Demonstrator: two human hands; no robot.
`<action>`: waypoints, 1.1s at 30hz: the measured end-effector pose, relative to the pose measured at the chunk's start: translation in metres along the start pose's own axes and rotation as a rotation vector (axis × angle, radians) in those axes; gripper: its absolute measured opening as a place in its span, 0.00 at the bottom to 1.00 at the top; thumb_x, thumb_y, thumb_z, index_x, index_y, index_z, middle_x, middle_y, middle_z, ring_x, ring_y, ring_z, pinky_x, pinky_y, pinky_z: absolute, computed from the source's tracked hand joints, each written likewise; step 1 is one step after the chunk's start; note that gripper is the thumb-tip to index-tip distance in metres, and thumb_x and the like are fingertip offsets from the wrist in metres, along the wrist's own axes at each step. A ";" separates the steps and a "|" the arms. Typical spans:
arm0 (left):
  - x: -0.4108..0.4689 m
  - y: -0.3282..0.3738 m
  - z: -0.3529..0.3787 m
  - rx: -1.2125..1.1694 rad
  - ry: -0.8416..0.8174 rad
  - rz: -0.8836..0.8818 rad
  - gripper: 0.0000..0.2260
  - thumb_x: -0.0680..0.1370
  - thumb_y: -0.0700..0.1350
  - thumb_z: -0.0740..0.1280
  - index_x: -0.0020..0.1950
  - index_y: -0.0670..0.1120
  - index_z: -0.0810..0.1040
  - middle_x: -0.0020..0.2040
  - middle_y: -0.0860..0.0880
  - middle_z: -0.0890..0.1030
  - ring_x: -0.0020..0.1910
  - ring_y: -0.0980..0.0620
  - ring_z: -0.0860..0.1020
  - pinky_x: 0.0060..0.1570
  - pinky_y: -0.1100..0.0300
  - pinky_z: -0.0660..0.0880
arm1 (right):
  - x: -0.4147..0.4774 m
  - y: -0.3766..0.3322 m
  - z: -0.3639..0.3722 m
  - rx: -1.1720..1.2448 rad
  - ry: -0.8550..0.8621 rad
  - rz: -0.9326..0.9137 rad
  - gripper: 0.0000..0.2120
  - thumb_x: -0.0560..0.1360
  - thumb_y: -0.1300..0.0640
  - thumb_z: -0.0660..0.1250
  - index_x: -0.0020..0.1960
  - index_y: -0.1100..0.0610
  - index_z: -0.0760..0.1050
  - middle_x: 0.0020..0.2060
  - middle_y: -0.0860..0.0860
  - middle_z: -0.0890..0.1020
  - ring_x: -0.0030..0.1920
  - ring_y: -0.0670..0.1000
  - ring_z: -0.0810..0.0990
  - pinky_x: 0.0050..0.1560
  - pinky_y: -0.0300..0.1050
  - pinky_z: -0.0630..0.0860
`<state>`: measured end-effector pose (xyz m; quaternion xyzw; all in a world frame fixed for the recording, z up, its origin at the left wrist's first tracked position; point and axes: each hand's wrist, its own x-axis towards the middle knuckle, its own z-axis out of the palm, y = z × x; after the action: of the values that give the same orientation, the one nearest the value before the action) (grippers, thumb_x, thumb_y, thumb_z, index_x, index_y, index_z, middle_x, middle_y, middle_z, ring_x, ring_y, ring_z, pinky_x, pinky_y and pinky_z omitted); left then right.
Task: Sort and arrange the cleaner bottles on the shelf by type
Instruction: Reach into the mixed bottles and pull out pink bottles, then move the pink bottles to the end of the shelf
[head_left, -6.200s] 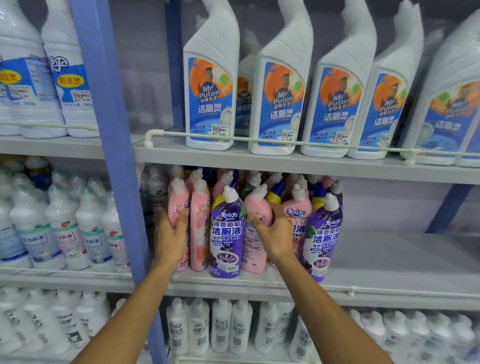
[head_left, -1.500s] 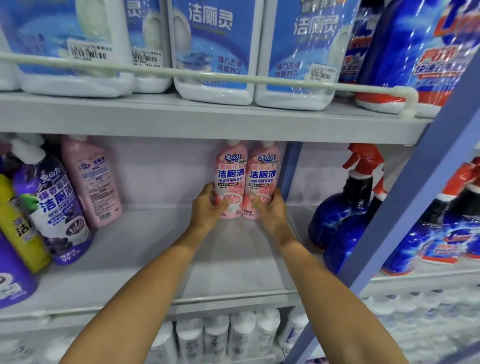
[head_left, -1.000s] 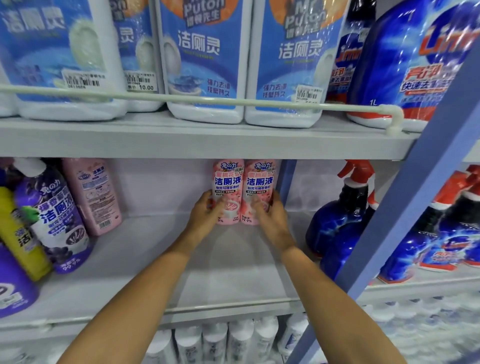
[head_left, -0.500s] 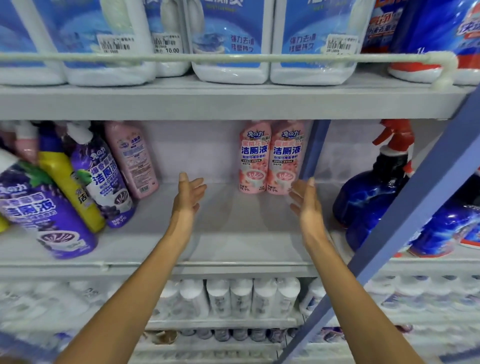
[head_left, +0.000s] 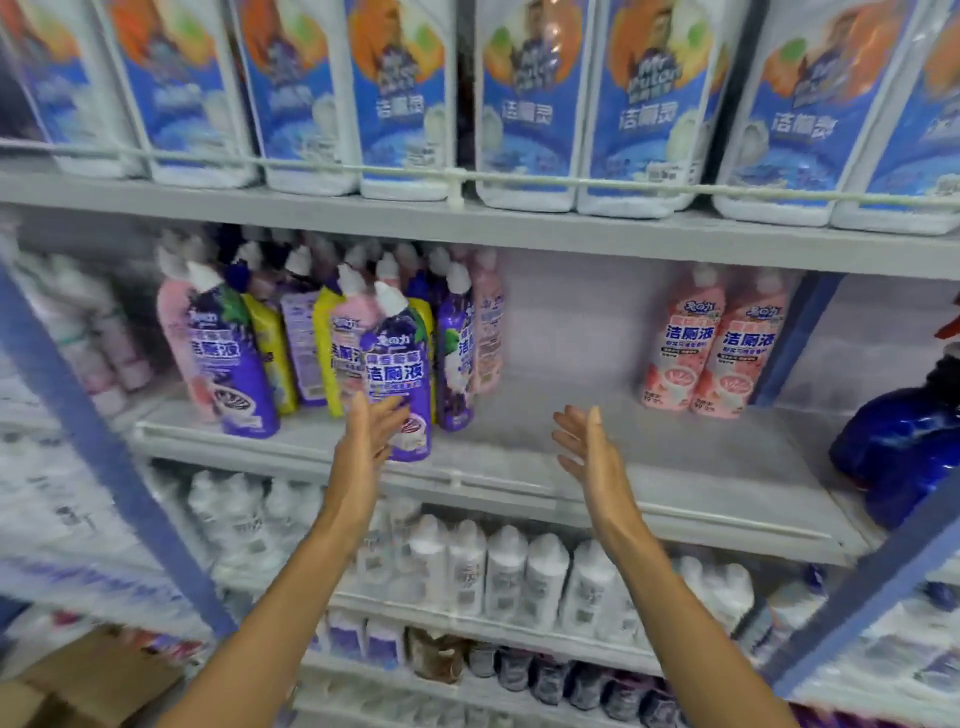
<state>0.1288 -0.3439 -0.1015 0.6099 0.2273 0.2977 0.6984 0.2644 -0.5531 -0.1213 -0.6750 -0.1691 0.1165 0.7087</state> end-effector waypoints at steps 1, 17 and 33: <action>-0.005 0.003 -0.024 0.006 0.029 0.011 0.32 0.81 0.66 0.46 0.69 0.48 0.76 0.64 0.49 0.81 0.65 0.54 0.77 0.71 0.52 0.66 | -0.008 0.001 0.020 0.005 -0.016 0.003 0.35 0.78 0.32 0.50 0.74 0.52 0.70 0.70 0.52 0.77 0.70 0.52 0.76 0.74 0.55 0.71; 0.063 0.072 -0.217 0.200 0.254 0.160 0.36 0.80 0.71 0.49 0.73 0.46 0.74 0.67 0.50 0.78 0.66 0.51 0.76 0.70 0.50 0.68 | -0.006 -0.040 0.248 0.030 -0.304 -0.113 0.32 0.78 0.33 0.51 0.75 0.48 0.70 0.66 0.42 0.78 0.65 0.38 0.77 0.67 0.38 0.74; 0.213 0.069 -0.244 0.271 0.289 0.166 0.26 0.75 0.65 0.68 0.66 0.51 0.77 0.54 0.49 0.85 0.54 0.47 0.83 0.61 0.44 0.78 | 0.029 -0.084 0.279 -0.052 0.034 -0.426 0.25 0.79 0.31 0.52 0.67 0.40 0.76 0.64 0.37 0.81 0.68 0.41 0.77 0.73 0.53 0.72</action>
<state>0.1060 -0.0157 -0.0611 0.6659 0.3120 0.4053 0.5431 0.1748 -0.2907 -0.0266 -0.6441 -0.2988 -0.0516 0.7023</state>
